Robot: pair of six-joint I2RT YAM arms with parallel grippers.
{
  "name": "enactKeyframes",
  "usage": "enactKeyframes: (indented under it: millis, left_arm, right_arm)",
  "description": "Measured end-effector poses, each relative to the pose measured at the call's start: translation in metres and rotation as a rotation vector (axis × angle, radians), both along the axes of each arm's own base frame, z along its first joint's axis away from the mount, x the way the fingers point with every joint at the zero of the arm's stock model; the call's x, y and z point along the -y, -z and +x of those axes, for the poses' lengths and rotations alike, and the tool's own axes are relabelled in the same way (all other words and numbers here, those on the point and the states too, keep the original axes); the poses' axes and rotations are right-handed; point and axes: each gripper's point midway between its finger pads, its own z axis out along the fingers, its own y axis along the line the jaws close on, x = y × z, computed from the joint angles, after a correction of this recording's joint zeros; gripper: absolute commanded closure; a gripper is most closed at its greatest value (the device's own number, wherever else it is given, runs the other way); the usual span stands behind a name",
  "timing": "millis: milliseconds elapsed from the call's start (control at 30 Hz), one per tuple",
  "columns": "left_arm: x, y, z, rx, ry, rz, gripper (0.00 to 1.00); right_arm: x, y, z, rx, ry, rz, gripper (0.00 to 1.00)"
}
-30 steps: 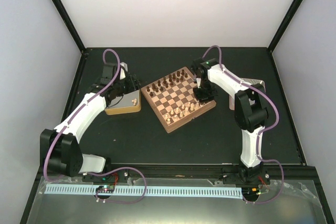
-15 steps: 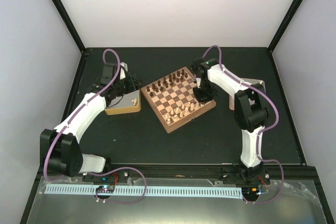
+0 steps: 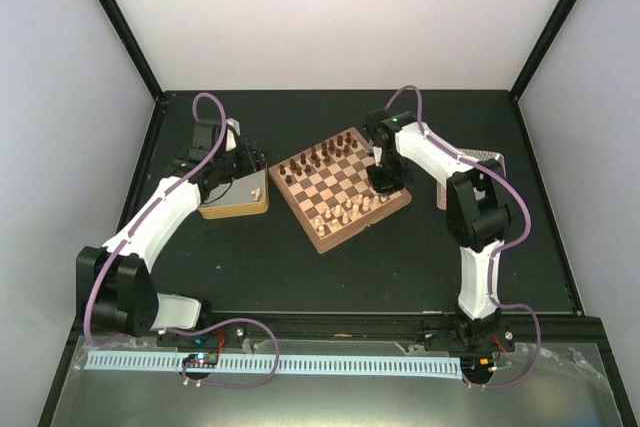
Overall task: Set up the chess pieces on the board
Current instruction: Place the chess piece on the chessboard, then adjust the storage box at the center of the board.
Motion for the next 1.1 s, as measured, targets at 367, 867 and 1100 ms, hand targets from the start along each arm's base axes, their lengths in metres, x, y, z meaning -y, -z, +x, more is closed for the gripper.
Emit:
enactKeyframes:
  millis: [367,867,1100]
  left_arm:
    - [-0.023,-0.011,0.01,0.041,-0.024,0.067,0.22]
    - [-0.154,0.028,0.058,-0.205,-0.271,0.383,0.47]
    - [-0.177,0.097,0.038,-0.453,-0.294,0.29,0.62]
  right_arm:
    - [-0.006,-0.003,0.006,0.028,0.053,0.03,0.62]
    - [-0.012,-0.069,0.04,0.271,0.155,0.14,0.64]
    - [-0.016,-0.096,0.066,0.391,0.164,0.164,0.67]
